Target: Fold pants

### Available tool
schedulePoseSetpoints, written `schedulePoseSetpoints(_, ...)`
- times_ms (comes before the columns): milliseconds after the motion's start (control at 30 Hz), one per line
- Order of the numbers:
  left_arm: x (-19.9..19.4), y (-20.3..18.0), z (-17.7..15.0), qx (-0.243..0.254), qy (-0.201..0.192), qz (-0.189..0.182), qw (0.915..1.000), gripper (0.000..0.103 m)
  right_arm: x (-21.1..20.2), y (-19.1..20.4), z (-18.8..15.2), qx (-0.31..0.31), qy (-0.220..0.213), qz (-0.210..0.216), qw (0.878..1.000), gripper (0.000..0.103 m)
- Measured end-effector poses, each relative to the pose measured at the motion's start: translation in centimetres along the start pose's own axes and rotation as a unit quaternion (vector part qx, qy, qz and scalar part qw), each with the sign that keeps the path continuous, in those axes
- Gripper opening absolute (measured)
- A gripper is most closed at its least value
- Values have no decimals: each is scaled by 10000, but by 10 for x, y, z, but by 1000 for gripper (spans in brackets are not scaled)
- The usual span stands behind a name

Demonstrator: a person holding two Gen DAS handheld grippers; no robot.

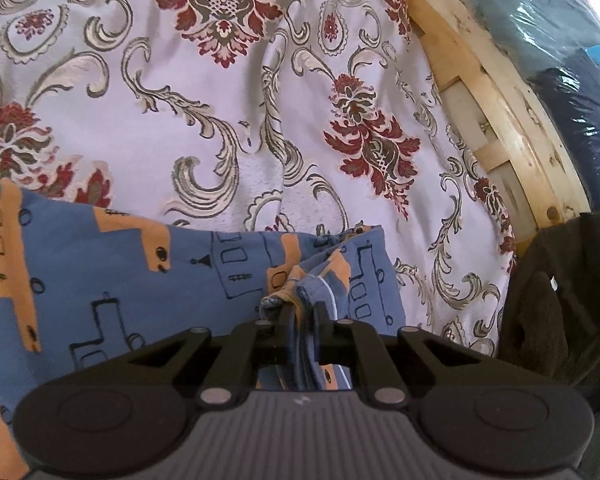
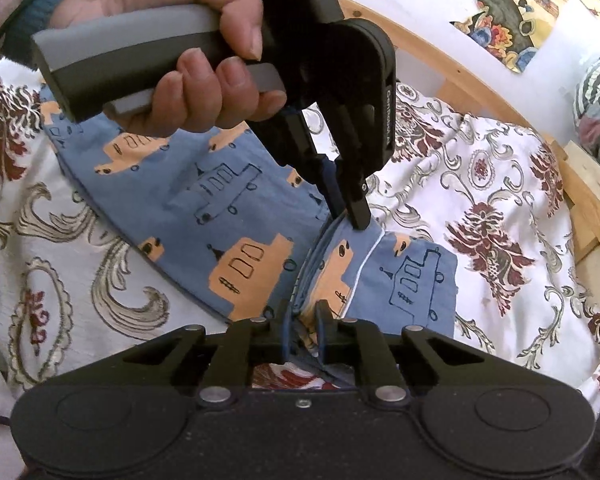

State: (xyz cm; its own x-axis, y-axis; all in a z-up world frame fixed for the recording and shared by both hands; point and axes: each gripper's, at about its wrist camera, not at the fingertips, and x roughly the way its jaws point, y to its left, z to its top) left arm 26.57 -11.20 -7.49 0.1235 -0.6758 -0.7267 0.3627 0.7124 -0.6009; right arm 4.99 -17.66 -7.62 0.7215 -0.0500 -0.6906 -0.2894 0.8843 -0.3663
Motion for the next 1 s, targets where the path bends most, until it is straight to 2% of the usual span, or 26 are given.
schedulePoseSetpoints(433,-33,26,-14,185,-161,294,9993,9,-3,22,18,-140,-208,456,9986,12)
schedulePoseSetpoints(800,-58,63,-24,0,-185,513,9985,9,2,57,37,-483,-293,819,9950,12)
schedulePoseSetpoints(1000,-67,69,-27,45,-268,579,9979,9,4,66,42,-527,-320,884,9942,12)
